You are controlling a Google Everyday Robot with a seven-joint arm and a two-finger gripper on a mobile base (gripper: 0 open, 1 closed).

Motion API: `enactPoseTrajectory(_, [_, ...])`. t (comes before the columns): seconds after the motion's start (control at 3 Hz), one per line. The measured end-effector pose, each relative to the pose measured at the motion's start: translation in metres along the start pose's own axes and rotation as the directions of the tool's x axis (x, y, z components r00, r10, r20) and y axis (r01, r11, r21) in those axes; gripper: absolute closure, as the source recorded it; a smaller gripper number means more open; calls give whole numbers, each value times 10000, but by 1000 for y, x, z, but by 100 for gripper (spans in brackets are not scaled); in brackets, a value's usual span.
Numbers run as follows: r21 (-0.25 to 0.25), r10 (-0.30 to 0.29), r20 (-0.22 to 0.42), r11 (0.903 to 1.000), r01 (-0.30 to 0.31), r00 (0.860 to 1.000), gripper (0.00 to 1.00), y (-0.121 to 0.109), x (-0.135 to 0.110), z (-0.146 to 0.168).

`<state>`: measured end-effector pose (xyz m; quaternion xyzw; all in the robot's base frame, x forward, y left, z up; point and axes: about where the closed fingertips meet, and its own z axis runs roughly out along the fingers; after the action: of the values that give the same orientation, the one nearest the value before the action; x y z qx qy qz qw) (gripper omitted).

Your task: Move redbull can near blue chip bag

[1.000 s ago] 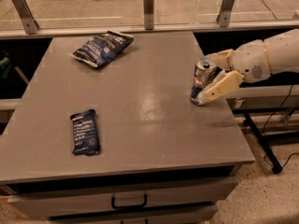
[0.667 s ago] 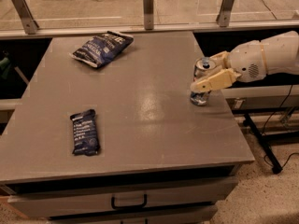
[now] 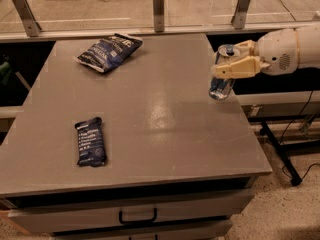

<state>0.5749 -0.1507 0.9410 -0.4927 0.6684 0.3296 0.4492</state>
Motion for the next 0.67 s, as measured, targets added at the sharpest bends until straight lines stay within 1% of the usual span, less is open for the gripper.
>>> enactPoseTrajectory(0.33, [-16, -42, 37, 10000, 42, 10000, 100, 0, -3, 1])
enactPoseTrajectory(0.67, [-21, -44, 38, 10000, 44, 10000, 100, 0, -3, 2])
